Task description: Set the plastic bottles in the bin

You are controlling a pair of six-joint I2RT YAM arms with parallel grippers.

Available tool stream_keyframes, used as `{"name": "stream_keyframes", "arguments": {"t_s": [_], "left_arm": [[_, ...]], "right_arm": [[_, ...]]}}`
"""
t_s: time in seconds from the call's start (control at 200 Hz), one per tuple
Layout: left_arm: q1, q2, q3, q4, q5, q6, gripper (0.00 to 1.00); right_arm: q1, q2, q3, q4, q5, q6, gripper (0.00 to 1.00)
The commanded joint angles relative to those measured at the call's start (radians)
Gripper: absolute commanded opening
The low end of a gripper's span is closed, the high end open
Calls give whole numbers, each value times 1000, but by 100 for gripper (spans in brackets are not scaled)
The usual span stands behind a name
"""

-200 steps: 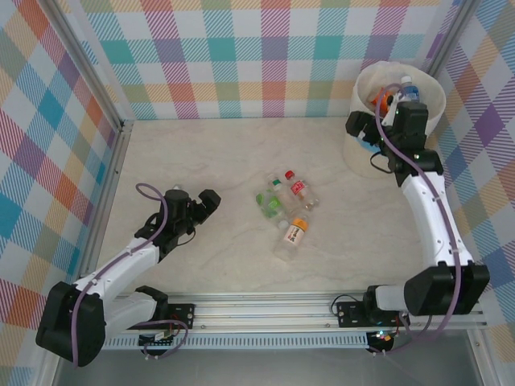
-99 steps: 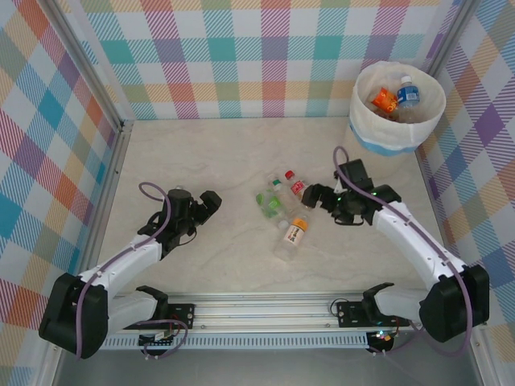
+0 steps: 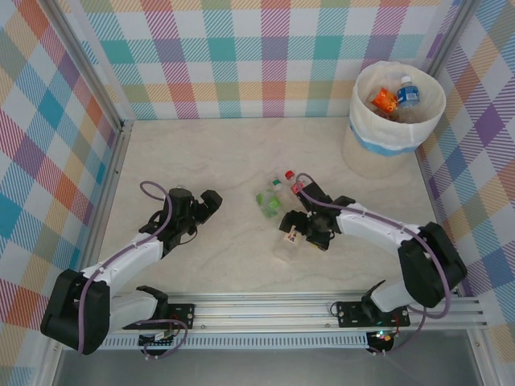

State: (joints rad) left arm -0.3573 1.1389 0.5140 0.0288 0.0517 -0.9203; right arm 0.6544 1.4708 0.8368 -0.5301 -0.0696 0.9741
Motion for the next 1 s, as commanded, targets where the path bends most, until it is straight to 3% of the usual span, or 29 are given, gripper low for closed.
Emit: {"name": "stream_keyframes", "arguments": {"t_s": [0.0, 0.335, 0.515, 0.8, 0.995], "left_arm": [[20, -10, 20, 1, 0, 0, 100], [23, -15, 13, -1, -15, 0, 100], [24, 7, 23, 7, 5, -3, 100], [24, 24, 35, 11, 34, 6, 100], [-14, 21, 73, -36, 20, 63, 100]], "right_arm": [[25, 48, 15, 48, 41, 59, 96], [33, 50, -116, 61, 140, 69, 76], [33, -19, -148, 34, 230, -5, 63], [33, -279, -141, 1, 424, -164, 50], [33, -529, -167, 189, 505, -287, 43]]}}
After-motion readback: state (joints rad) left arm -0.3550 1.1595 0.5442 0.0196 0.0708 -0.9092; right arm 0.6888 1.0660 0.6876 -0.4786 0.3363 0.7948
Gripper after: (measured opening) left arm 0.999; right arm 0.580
